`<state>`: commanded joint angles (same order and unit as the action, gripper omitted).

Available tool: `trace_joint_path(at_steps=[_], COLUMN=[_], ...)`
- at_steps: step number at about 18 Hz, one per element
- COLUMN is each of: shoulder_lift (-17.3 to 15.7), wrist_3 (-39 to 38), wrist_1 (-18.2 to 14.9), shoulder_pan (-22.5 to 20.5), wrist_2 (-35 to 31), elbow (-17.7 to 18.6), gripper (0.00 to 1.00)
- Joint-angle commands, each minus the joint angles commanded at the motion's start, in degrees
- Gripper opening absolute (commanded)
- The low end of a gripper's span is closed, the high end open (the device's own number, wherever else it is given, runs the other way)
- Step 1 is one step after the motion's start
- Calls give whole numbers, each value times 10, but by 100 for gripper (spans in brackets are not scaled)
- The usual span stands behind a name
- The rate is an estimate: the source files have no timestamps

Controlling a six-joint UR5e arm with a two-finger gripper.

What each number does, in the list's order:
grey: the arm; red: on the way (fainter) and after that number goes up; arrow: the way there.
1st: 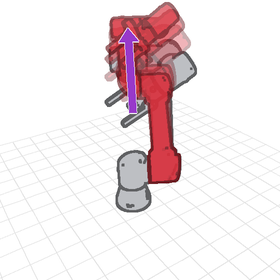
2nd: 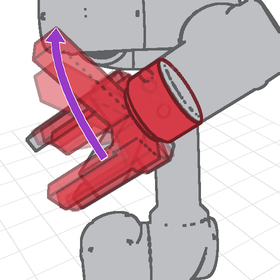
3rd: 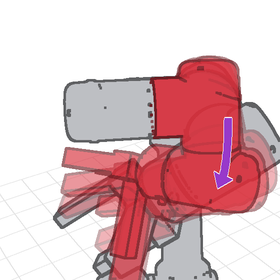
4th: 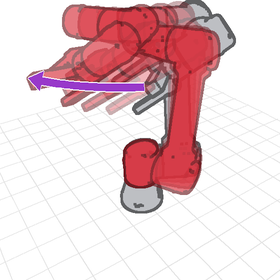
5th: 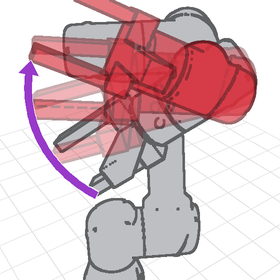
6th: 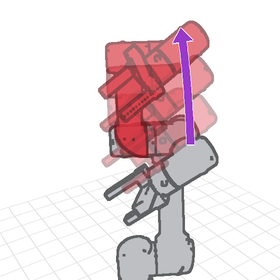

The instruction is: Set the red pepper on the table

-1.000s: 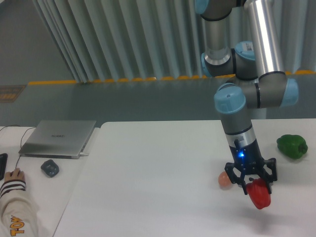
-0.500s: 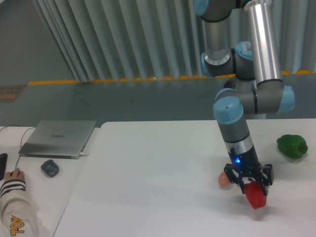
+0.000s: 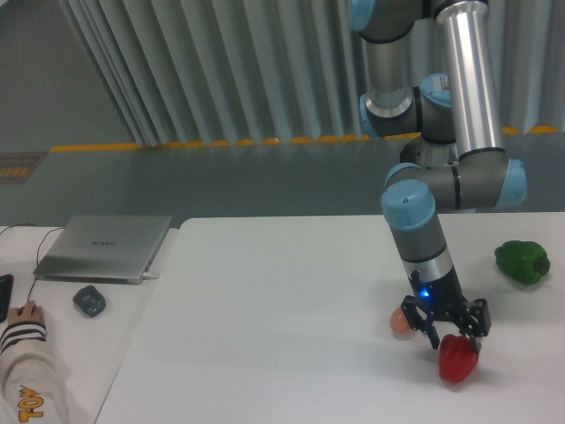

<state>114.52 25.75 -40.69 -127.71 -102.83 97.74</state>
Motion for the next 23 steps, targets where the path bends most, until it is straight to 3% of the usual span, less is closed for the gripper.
trace_joint_path(at_steps=[2,7,10,13,15,17,19,23], shoulder_lift=[-3,-35,-41,-51,-62,-82,-92,-94], wrist_3=[19,140,153,244,270,404,502,539], wrist_1=[-2,-16,-20,-35,-81,-140,-178,-241], shoulder_pan=[-1,-2,-8,-34,-56,-103,-131,-181], wrist_2=[-1,-4,-3,3,7,45,63,98], elbow=[-8,-10,-36,-51,-57,-69,-78,-99], gripper=[100,100,100,100,100,100,100,100])
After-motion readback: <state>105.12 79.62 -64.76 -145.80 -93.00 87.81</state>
